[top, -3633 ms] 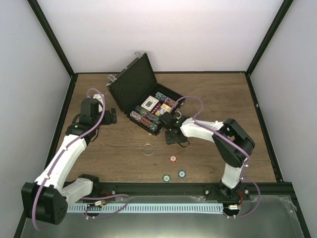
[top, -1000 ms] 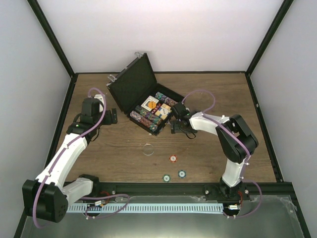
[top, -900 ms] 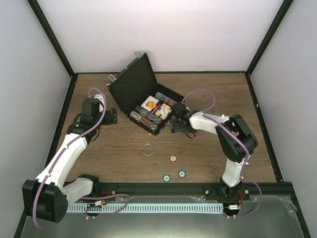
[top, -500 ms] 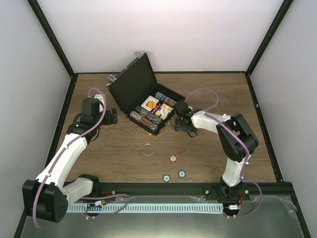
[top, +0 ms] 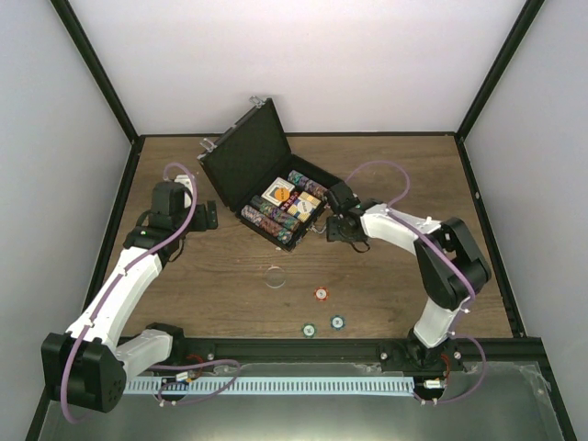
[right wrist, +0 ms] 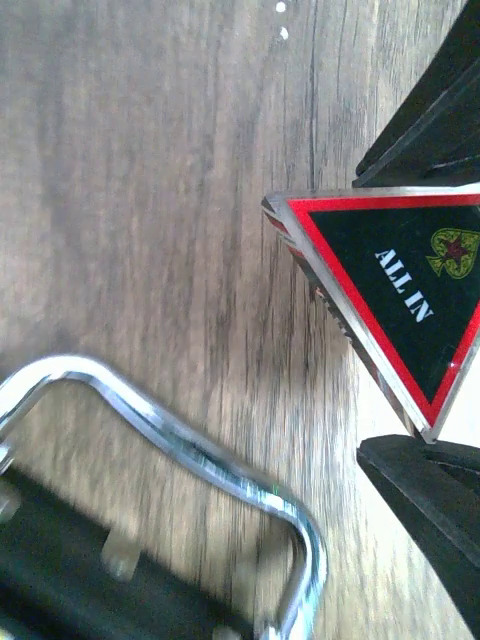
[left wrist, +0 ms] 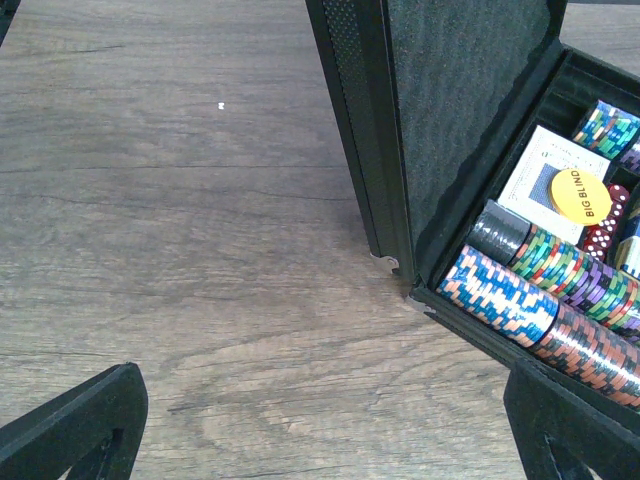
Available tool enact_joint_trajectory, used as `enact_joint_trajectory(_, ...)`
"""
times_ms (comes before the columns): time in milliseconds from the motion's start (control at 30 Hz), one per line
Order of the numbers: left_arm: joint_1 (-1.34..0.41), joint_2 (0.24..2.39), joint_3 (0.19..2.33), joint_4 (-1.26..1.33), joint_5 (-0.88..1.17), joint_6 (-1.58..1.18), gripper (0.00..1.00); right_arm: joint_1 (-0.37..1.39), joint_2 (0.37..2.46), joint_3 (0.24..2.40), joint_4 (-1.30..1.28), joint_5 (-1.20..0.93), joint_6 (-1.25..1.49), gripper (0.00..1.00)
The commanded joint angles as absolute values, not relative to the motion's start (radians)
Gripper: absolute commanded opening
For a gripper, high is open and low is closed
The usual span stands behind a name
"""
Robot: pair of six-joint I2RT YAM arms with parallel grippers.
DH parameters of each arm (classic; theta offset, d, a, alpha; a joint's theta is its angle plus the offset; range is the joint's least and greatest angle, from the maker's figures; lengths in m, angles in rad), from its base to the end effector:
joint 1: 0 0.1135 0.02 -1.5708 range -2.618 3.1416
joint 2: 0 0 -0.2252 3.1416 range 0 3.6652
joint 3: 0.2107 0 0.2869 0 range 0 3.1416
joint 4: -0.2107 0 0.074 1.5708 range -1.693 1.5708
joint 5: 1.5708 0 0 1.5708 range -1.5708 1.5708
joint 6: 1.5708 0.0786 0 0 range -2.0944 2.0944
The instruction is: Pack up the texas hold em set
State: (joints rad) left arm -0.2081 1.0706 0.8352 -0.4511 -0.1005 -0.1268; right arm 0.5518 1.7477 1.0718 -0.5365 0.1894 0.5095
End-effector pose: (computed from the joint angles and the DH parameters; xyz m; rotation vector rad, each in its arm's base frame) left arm 0.3113 -0.0577 0.2076 0.0380 2.2537 -0.0661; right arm 0.3221 0.1809 0.0649 -0.0108 2.7385 0.0267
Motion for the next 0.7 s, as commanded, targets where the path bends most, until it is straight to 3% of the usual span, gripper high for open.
enact_joint_trajectory(0,-0.209,1.058,0.830,-0.438,-0.096,-0.129,1.00,0.561,1.675,1.159,-0.524,0.141,0.451,0.54)
enact_joint_trajectory(400,-0.209,1.064,0.830,-0.439,-0.099,-0.129,1.00,0.589,1.904,1.494,-0.547,0.078,0.364,0.54)
enact_joint_trajectory(667,-0.209,1.068,0.831,-0.437,-0.096,-0.129,1.00,0.601,1.996,1.601,-0.562,0.037,0.332,0.54)
